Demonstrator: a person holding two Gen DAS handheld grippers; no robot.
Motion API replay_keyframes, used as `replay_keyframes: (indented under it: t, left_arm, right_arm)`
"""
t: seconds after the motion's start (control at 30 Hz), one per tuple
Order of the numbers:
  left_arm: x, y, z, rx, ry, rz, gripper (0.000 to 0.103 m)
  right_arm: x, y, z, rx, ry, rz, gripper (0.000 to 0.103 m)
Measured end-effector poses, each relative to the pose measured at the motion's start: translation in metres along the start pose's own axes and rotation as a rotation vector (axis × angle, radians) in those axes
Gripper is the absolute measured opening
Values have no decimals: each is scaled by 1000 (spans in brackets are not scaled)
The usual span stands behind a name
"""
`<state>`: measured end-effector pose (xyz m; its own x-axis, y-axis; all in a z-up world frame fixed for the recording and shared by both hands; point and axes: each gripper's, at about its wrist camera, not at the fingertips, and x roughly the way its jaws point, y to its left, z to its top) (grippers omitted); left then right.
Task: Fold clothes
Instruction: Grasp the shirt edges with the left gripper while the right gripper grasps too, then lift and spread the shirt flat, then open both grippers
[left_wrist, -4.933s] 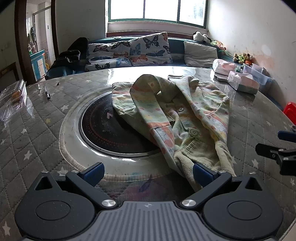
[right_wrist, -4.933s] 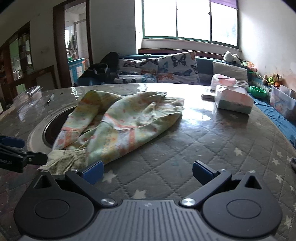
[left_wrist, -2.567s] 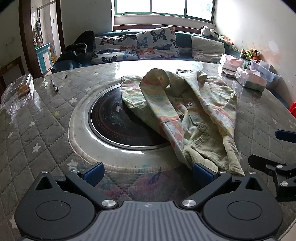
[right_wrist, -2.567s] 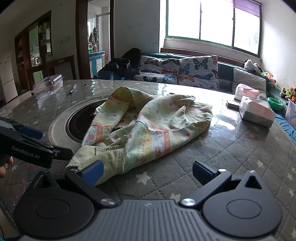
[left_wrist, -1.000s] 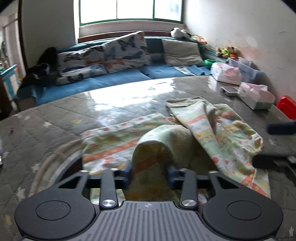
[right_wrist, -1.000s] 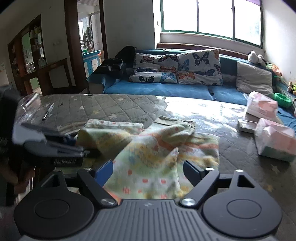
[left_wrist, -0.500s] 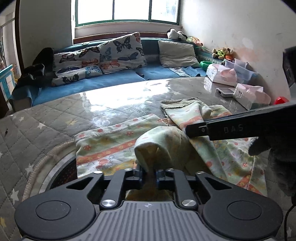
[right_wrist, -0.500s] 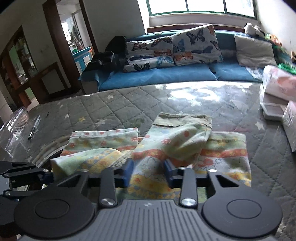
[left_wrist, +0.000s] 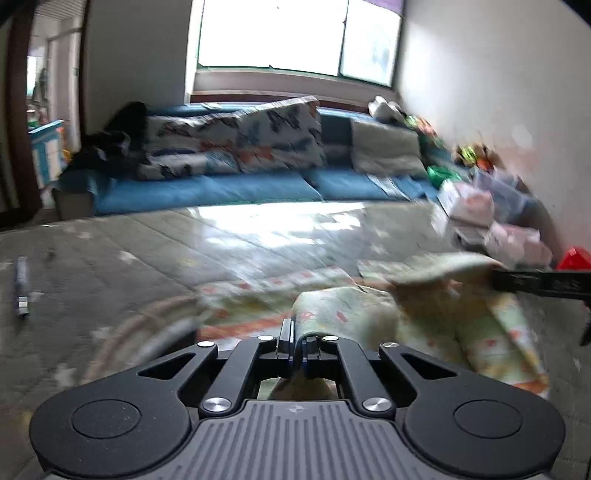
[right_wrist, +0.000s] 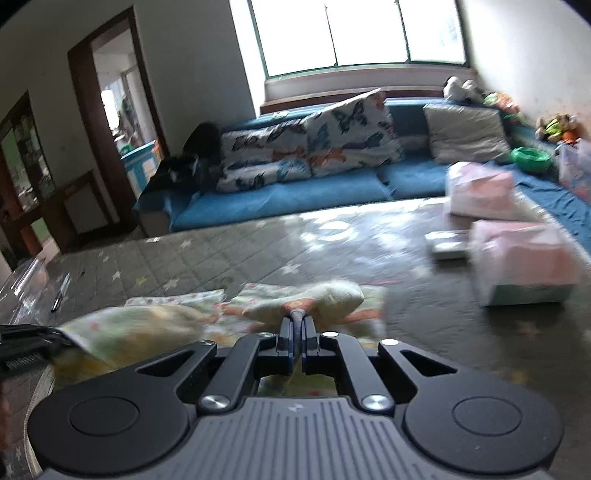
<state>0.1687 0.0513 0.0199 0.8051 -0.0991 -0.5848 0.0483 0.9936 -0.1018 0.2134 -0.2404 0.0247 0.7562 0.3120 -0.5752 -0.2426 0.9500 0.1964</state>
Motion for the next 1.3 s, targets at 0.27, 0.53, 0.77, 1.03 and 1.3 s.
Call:
replay_keyframes:
  t: [0.27,0.53,0.77,1.03,1.3]
  left_arm:
    - [-69,47,-20,-122,-77,137,4]
    - [-135,83,-79,-278,-48,227,4]
    - [-150,103,-113,-350,32,272,4]
    - [-152,97,-115,-327,51,311,17]
    - [-151,91,-115,-295,61,356,46]
  right_arm:
    - [-67,-40,-18,43,-78,-88,3]
    - [-110,-78,-65,137,-48,-169,4]
    - [-108,-105,-108,151,79,-283,44]
    - [-107,-82,-104,-6,51,-324,75]
    - [-45,-46,-98,-249,85,-377,82]
